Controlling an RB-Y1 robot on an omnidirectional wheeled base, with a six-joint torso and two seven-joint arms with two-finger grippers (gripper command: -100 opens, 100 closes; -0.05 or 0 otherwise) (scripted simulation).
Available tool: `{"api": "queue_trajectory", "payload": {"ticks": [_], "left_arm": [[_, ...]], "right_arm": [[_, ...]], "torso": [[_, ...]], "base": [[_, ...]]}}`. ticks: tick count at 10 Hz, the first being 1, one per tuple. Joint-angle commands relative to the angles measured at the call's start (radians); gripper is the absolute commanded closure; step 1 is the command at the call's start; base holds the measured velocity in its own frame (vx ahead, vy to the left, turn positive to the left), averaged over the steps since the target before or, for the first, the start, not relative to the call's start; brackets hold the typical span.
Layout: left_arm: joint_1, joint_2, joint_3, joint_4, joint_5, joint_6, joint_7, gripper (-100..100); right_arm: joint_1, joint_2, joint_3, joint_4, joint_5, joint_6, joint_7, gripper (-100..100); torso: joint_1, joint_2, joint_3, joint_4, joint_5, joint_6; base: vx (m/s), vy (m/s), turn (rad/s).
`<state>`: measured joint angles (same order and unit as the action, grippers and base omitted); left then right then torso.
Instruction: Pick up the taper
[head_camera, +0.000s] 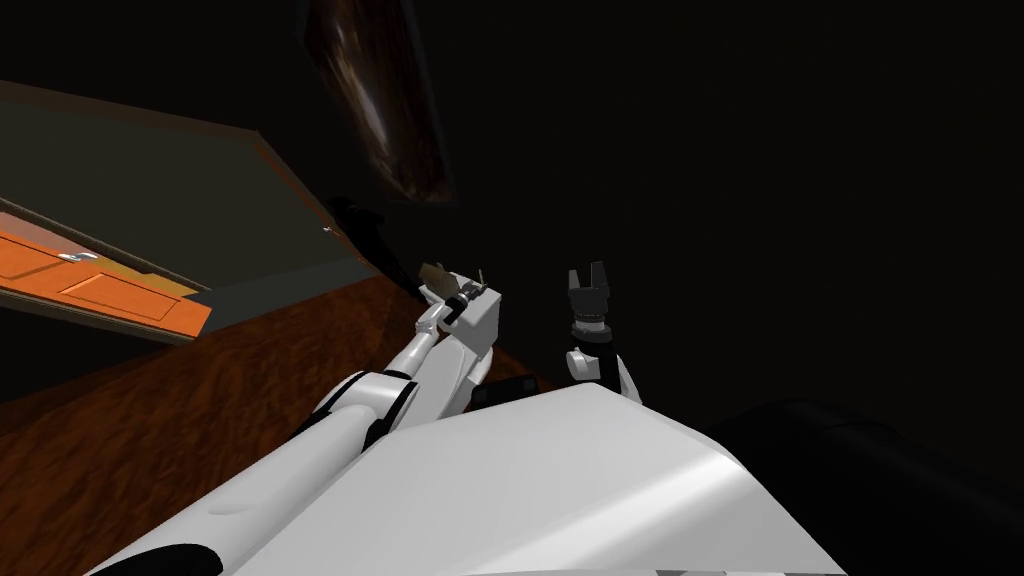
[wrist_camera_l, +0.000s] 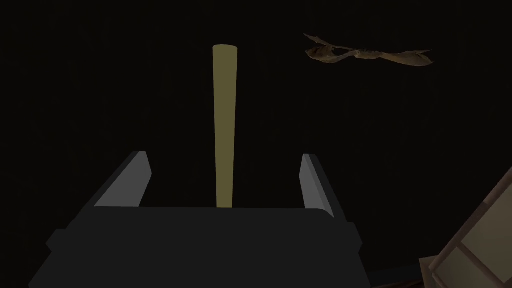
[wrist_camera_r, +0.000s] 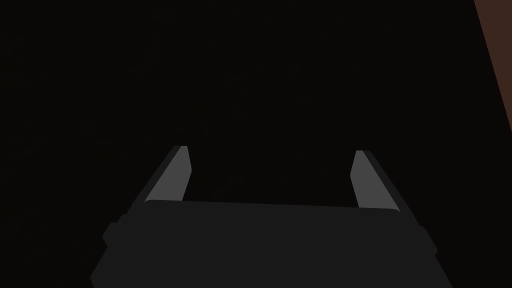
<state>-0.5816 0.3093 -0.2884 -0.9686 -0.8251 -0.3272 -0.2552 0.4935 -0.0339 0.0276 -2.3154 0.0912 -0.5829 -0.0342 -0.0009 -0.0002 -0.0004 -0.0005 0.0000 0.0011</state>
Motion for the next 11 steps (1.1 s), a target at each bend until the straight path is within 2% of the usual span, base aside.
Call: {"api": "queue_trajectory", "payload": {"ticks": [1, 10, 11], "left_arm": [[-0.015, 0.002, 0.016, 0.034, 0.011, -0.018, -0.021, -100], [-0.108, 0.031, 0.095, 0.219, 0.086, -0.097, -0.135, -100], [-0.108, 0.031, 0.095, 0.219, 0.086, -0.097, -0.135, -100]], "right_arm": [[0.0, 0.0, 0.0, 0.0, 0.0, 0.0, 0.0, 0], [0.0, 0.0, 0.0, 0.0, 0.0, 0.0, 0.0, 0], [0.0, 0.0, 0.0, 0.0, 0.0, 0.0, 0.0, 0]], "torso": [[0.0, 0.0, 0.0, 0.0, 0.0, 0.0], [0.0, 0.0, 0.0, 0.0, 0.0, 0.0], [0.0, 0.0, 0.0, 0.0, 0.0, 0.0]], "base": [[-0.015, 0.012, -0.089], [-0.018, 0.012, -0.134], [-0.014, 0.013, -0.065]]}}
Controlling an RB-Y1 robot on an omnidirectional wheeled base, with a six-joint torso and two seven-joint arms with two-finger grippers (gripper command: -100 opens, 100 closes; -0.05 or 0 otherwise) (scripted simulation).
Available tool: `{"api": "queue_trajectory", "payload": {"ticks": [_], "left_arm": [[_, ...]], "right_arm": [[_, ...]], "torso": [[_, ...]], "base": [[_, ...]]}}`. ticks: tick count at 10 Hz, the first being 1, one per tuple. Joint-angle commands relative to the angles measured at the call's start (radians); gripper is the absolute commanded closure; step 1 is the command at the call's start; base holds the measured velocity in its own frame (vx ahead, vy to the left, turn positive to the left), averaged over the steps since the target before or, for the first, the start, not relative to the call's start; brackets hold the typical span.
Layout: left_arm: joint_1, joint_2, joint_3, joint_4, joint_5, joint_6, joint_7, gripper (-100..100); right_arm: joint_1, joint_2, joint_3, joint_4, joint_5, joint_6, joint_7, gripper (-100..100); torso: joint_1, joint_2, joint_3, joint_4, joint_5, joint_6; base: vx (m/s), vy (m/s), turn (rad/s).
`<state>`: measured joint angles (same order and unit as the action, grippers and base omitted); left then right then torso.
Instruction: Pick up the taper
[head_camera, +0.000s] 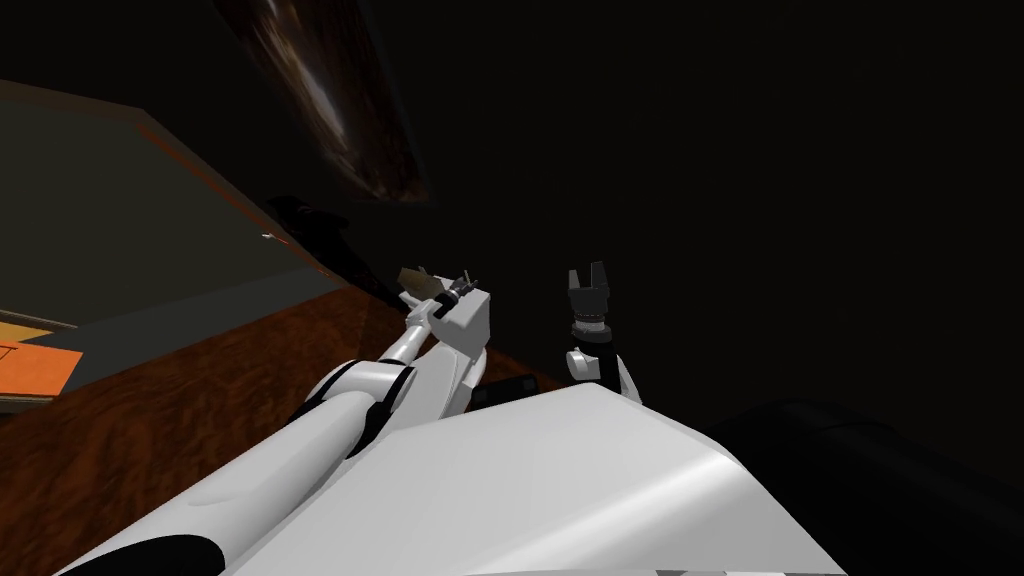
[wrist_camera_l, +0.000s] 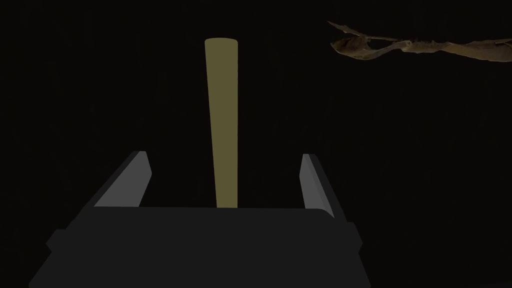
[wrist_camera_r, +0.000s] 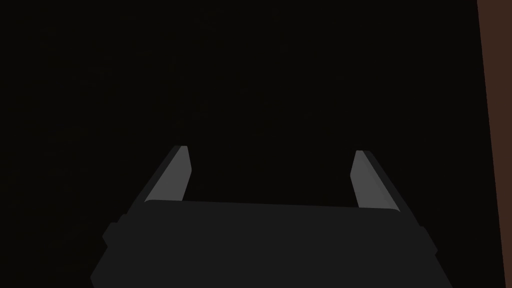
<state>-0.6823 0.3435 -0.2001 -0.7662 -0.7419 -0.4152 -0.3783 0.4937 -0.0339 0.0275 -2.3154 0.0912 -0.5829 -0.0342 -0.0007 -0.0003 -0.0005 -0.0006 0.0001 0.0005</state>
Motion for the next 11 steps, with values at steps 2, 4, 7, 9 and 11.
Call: {"api": "queue_trajectory", "payload": {"ticks": [2, 4, 7, 9, 11], "left_arm": [[-0.02, 0.001, 0.019, 0.044, 0.015, -0.02, -0.028, -100], [-0.038, 0.007, 0.035, 0.083, 0.031, -0.036, -0.051, -100], [-0.057, -0.025, 0.041, 0.101, 0.044, -0.023, -0.086, -100], [-0.081, -0.055, 0.051, 0.131, 0.062, -0.016, -0.127, -100], [-0.105, -0.086, 0.062, 0.161, 0.079, -0.009, -0.169, -100]], "right_arm": [[0.0, 0.0, 0.0, 0.0, 0.0, 0.0, 0.0, 0], [0.0, 0.0, 0.0, 0.0, 0.0, 0.0, 0.0, 0], [0.0, 0.0, 0.0, 0.0, 0.0, 0.0, 0.0, 0], [0.0, 0.0, 0.0, 0.0, 0.0, 0.0, 0.0, 0], [0.0, 0.0, 0.0, 0.0, 0.0, 0.0, 0.0, 0]], "torso": [[0.0, 0.0, 0.0, 0.0, 0.0, 0.0], [0.0, 0.0, 0.0, 0.0, 0.0, 0.0], [0.0, -0.001, 0.0, 0.0, 0.0, 0.0], [0.005, -0.002, -0.001, 0.0, 0.001, 0.0], [0.002, -0.001, 0.0, 0.0, 0.001, 0.0]], "base": [[-0.012, 0.005, -0.073], [-0.012, 0.011, -0.13], [0.001, 0.016, 0.001], [0.007, 0.09, 0.016], [-0.01, 0.021, -0.032]]}}
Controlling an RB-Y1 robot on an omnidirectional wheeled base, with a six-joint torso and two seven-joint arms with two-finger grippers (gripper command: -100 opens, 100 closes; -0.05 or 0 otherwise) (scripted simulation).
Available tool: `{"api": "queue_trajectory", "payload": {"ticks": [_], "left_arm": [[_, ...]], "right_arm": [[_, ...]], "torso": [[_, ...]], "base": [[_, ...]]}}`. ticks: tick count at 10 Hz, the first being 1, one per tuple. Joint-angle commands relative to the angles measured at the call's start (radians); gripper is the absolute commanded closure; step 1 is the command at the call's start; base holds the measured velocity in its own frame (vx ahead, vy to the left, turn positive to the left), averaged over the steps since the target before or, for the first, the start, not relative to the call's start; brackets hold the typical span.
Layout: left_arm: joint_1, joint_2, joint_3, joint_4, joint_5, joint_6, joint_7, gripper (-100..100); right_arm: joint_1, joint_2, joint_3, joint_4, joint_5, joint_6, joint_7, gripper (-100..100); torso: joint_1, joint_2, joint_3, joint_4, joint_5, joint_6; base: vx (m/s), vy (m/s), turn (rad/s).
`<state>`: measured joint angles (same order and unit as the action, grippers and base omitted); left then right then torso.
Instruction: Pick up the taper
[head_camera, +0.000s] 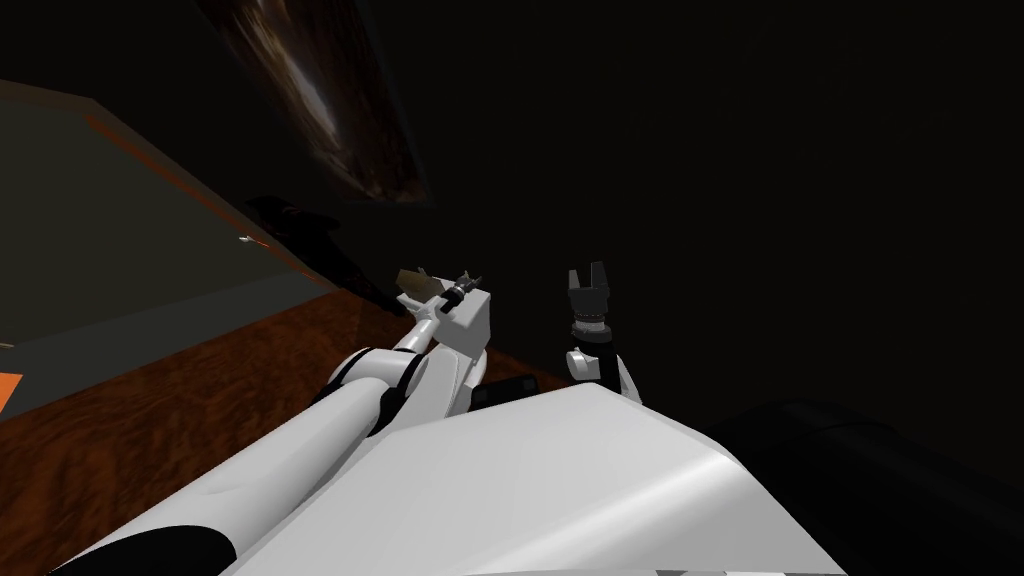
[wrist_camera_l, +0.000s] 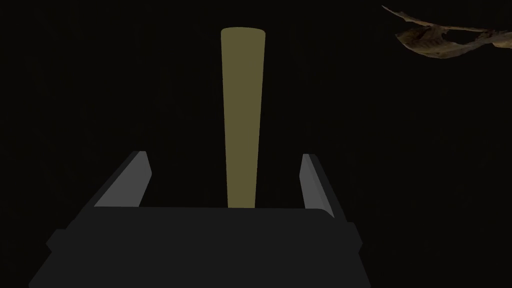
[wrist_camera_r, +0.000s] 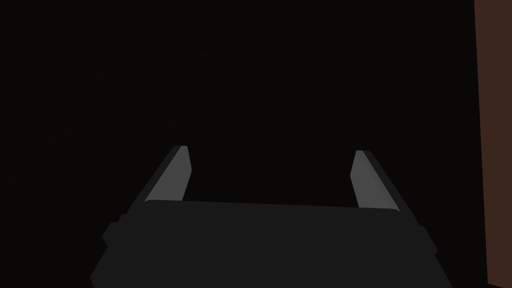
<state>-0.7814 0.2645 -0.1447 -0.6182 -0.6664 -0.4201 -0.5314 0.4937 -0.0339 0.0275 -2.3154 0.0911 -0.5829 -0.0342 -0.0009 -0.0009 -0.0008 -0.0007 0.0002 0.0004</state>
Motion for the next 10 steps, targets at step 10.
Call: {"api": "queue_trajectory", "payload": {"ticks": [10], "left_arm": [[-0.054, -0.067, 0.027, 0.074, 0.039, 0.009, -0.098, -100]], "right_arm": [[0.0, 0.0, 0.0, 0.0, 0.0, 0.0, 0.0, 0]], "torso": [[-0.005, -0.002, -0.001, 0.0, -0.001, 0.004]], "base": [[-0.002, 0.003, -0.008]]}}
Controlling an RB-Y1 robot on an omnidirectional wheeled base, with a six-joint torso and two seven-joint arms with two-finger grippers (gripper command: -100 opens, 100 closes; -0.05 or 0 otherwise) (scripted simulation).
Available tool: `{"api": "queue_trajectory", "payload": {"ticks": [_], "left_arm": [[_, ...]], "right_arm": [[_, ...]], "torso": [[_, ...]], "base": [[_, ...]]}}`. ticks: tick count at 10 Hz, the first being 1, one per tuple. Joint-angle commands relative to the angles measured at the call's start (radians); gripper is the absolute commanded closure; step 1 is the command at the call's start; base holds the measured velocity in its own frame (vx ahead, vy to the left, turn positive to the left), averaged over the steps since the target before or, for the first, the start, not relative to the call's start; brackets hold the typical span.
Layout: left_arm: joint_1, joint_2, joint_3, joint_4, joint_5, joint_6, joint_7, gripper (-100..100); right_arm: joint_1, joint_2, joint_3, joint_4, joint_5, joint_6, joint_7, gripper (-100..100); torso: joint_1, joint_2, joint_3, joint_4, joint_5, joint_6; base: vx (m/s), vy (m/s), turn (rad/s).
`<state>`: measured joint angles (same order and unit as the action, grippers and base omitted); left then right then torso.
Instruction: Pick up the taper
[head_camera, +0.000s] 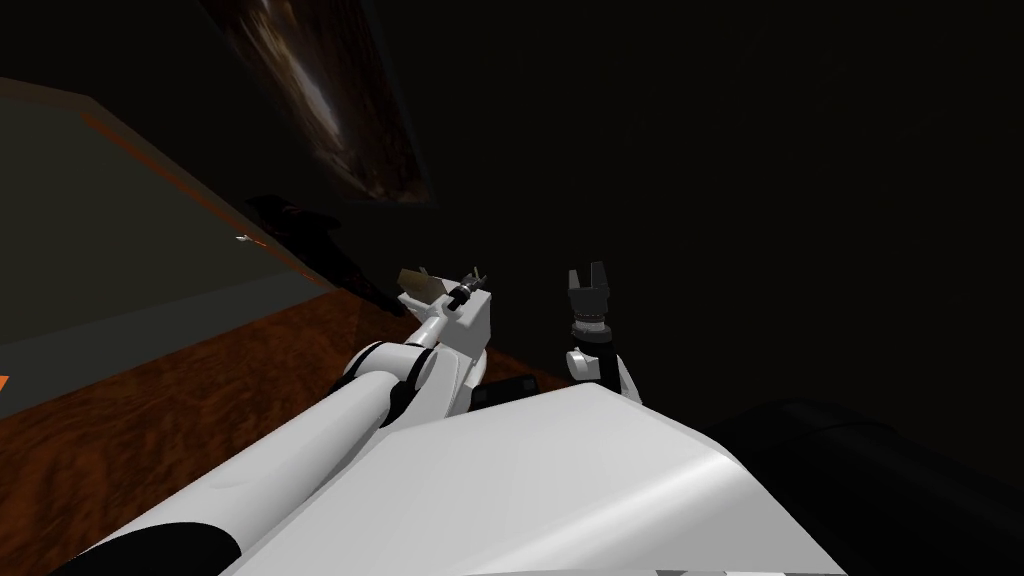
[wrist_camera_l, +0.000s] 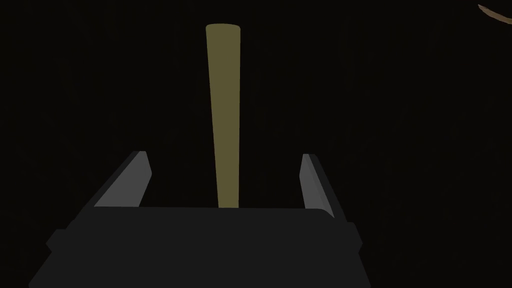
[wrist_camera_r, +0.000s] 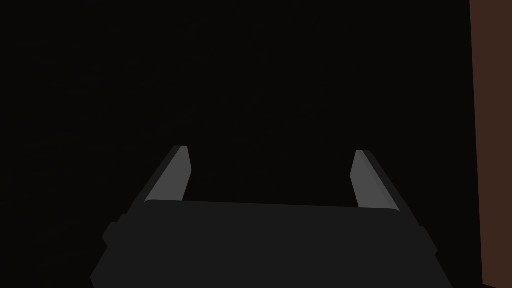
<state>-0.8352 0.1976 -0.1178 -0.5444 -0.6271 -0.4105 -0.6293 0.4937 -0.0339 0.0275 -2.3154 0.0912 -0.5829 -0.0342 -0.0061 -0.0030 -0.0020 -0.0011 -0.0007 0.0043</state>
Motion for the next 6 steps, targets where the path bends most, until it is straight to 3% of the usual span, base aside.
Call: {"api": "queue_trajectory", "payload": {"ticks": [1, 2, 3, 4, 5, 6], "left_arm": [[0.0, 0.0, 0.0, 0.0, 0.0, 0.0, 0.0, -100], [0.0, 0.0, 0.0, 0.0, 0.0, 0.0, 0.0, -100], [0.039, 0.014, 0.011, -0.05, -0.047, 0.045, 0.05, -100], [0.039, 0.014, 0.011, -0.061, -0.047, 0.045, 0.051, -100], [0.078, 0.027, 0.022, -0.091, -0.089, 0.084, 0.088, -100], [0.078, 0.027, 0.022, -0.122, -0.094, 0.091, 0.103, -100]], "right_arm": [[0.0, 0.0, 0.0, 0.0, 0.0, 0.0, 0.0, 0], [0.0, 0.0, 0.0, 0.0, 0.0, 0.0, 0.0, 0], [0.0, 0.0, 0.0, 0.0, 0.0, 0.0, 0.0, 0], [0.0, 0.0, 0.0, 0.0, 0.0, 0.0, 0.0, 0], [0.0, 0.0, 0.0, 0.0, 0.0, 0.0, 0.0, 0], [0.0, 0.0, 0.0, 0.0, 0.0, 0.0, 0.0, 0]], "torso": [[0.0, 0.0, 0.0, 0.0, 0.0, 0.0], [0.0, 0.0, 0.0, 0.0, 0.0, 0.0], [0.0, 0.0, 0.0, 0.0, 0.0, 0.0], [0.0, -0.001, -0.001, -0.002, 0.0, 0.004], [-0.001, -0.003, -0.003, -0.002, 0.0, 0.004], [-0.001, -0.004, -0.003, -0.003, 0.0, 0.005]], "base": [[0.0, 0.0, 0.0], [0.0, 0.0, 0.0], [-0.019, 0.045, -0.283], [-0.027, 0.053, -0.18], [-0.015, 0.054, -0.38], [-0.011, 0.057, -0.179]]}}
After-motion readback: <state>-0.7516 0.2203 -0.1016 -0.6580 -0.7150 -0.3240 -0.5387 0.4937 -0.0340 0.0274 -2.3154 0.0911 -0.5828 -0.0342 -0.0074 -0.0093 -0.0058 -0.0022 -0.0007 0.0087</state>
